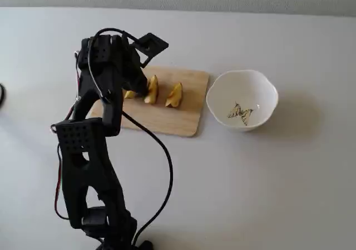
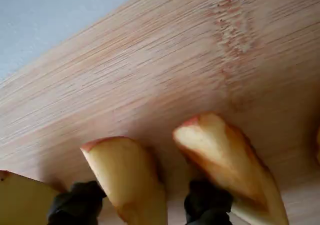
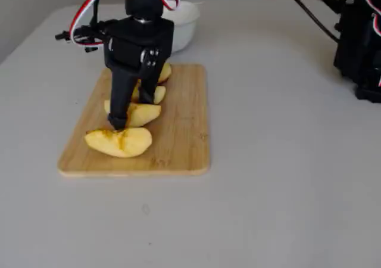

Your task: Pick up the third from the right apple slice from the cutting board and place it into the bowl

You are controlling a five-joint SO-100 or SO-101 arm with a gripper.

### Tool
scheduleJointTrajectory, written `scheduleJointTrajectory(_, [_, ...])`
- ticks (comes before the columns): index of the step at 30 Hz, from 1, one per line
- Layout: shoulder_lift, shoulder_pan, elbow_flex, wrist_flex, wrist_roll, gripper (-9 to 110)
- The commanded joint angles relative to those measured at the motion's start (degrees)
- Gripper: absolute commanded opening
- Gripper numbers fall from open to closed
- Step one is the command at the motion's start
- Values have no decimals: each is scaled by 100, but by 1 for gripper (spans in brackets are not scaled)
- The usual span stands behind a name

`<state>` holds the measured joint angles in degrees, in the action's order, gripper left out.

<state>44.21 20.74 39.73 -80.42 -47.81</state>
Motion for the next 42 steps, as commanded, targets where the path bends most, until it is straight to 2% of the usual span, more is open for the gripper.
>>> scheduleJointTrajectory(1, [-18, 70, -483, -211, 44, 16])
scheduleJointTrajectory(4, [-949, 123, -2180, -1081, 70, 6])
scheduleJointTrajectory(6, [-2092, 123, -4359, -1898, 97, 0])
scheduleJointTrajectory(7, [-2531, 141, -5142, -2145, 79, 0])
scheduleJointTrajectory(8, [-2637, 167, -5256, -2241, 62, 0])
scheduleJointTrajectory(17, [-2452, 246, -5238, -2312, 396, 0])
scheduleJointTrajectory(27, [-44, -114, -4474, -2320, 932, 0])
scheduleJointTrajectory(33, [1257, -1327, -3735, -2320, 861, 0])
scheduleJointTrajectory(38, [1063, -2830, -3691, -2320, 334, 0])
scheduleJointTrajectory(42, [536, -3621, -3744, -2250, 9, 0])
